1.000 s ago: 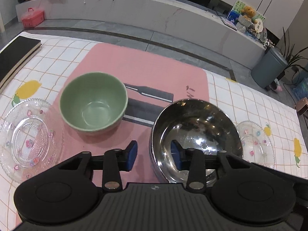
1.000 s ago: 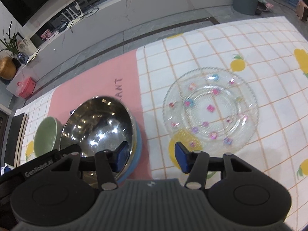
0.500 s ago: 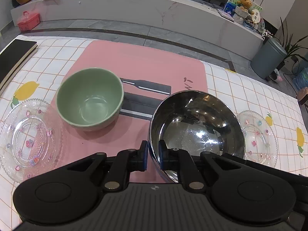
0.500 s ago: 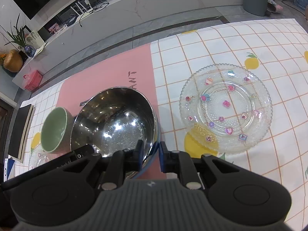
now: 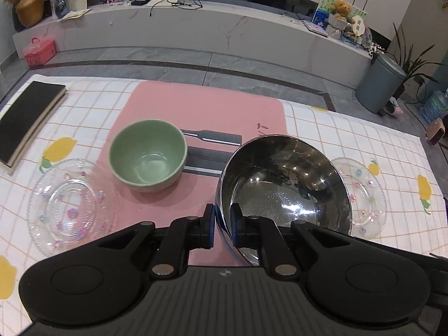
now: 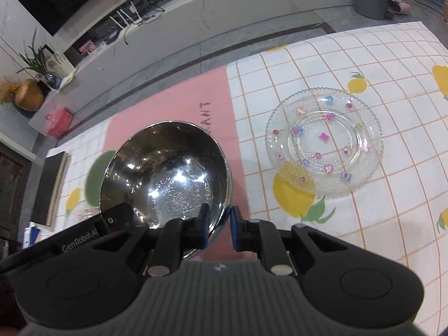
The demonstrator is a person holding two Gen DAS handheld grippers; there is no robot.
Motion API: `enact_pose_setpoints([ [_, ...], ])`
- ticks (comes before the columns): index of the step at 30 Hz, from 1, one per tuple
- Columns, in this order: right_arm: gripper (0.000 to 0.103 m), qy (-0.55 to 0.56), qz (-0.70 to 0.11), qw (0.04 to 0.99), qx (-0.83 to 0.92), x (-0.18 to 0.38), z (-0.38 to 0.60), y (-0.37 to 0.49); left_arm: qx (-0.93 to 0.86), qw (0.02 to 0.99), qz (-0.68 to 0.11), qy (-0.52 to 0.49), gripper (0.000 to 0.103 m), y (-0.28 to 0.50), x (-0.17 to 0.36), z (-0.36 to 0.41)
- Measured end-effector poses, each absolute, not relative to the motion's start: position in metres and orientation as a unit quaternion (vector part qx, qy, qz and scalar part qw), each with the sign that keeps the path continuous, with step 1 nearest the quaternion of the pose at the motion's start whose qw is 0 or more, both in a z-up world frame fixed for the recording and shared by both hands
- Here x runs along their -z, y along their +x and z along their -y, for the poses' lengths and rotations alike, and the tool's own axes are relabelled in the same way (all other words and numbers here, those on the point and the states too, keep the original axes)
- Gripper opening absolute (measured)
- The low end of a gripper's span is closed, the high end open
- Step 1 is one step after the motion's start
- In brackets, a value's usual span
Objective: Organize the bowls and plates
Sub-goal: 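Lift the blue-bottomed bowl with both grippers and lower it into the orange-bottomed bowl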
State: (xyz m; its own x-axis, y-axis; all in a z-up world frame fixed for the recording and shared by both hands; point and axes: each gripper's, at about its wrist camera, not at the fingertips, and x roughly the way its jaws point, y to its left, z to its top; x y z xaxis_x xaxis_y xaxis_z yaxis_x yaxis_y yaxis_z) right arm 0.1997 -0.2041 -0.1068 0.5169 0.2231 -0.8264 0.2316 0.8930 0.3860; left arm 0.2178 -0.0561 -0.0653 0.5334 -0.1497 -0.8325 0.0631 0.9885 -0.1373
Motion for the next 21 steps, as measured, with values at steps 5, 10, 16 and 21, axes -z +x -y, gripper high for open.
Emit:
enact_pose_setpoints([
  [5,0.014,0.245,-0.474,0.846,-0.015,0.089,0.199,0.173,0.061,0.884,-0.463,-0.039,0.012,0.196,0.041,0.048],
  [10,0.014,0.261,-0.457,0.85,-0.033,0.071,0.193,0.146,0.061,0.892,-0.445,-0.045,0.012,0.173,0.02,0.035],
  [16,0.014,0.267,-0.444,0.853,-0.057,0.054,0.177,0.112,0.053,0.904,-0.421,-0.06,0.012,0.138,0.0,0.014],
  [21,0.014,0.265,-0.44,0.854,-0.084,0.045,0.163,0.087,0.043,0.906,-0.414,-0.082,0.012,0.111,-0.009,-0.01],
])
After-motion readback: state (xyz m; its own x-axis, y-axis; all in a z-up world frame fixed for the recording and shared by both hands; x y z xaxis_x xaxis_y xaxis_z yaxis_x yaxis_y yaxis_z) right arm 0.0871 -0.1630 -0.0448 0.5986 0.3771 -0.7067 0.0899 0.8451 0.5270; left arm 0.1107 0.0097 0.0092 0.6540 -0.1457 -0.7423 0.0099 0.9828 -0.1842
